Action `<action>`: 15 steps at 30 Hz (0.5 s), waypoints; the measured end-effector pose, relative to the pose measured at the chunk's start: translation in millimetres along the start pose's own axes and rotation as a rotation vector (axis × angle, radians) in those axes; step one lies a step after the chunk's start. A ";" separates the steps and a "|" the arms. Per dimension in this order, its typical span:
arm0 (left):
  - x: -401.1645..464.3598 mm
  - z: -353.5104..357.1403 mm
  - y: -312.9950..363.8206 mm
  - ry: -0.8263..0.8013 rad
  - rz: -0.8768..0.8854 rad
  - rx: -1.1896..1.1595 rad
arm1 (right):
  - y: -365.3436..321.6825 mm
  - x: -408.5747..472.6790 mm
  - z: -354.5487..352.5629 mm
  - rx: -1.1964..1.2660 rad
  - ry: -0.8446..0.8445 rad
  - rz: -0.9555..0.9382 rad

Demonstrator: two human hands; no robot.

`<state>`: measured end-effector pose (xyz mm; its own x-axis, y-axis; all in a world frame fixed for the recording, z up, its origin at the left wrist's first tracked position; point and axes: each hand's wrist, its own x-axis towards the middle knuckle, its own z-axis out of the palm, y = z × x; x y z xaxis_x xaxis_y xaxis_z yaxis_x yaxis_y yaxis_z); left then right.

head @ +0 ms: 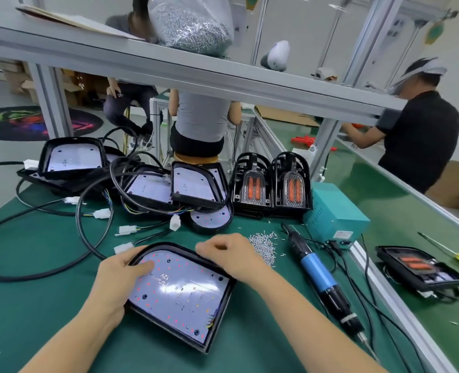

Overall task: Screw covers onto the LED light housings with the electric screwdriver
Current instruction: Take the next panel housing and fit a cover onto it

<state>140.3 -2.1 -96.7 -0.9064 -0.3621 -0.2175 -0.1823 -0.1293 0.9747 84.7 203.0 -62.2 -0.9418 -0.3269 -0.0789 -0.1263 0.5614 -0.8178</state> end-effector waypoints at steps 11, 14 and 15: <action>-3.0 1.6 -4.4 0.019 0.042 -0.014 | 14.6 83.9 -67.9 -0.185 0.655 0.274; -3.5 1.7 -5.8 0.032 0.052 -0.024 | 15.1 100.9 -71.0 -0.354 0.656 0.311; -3.1 1.7 -6.0 0.037 0.056 -0.025 | 15.2 105.2 -69.6 -0.396 0.645 0.324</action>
<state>143.5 1.4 -101.8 -0.9001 -0.4032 -0.1649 -0.1217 -0.1309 0.9839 -38.0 230.0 -43.3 -0.9292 0.3309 0.1647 0.1960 0.8189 -0.5394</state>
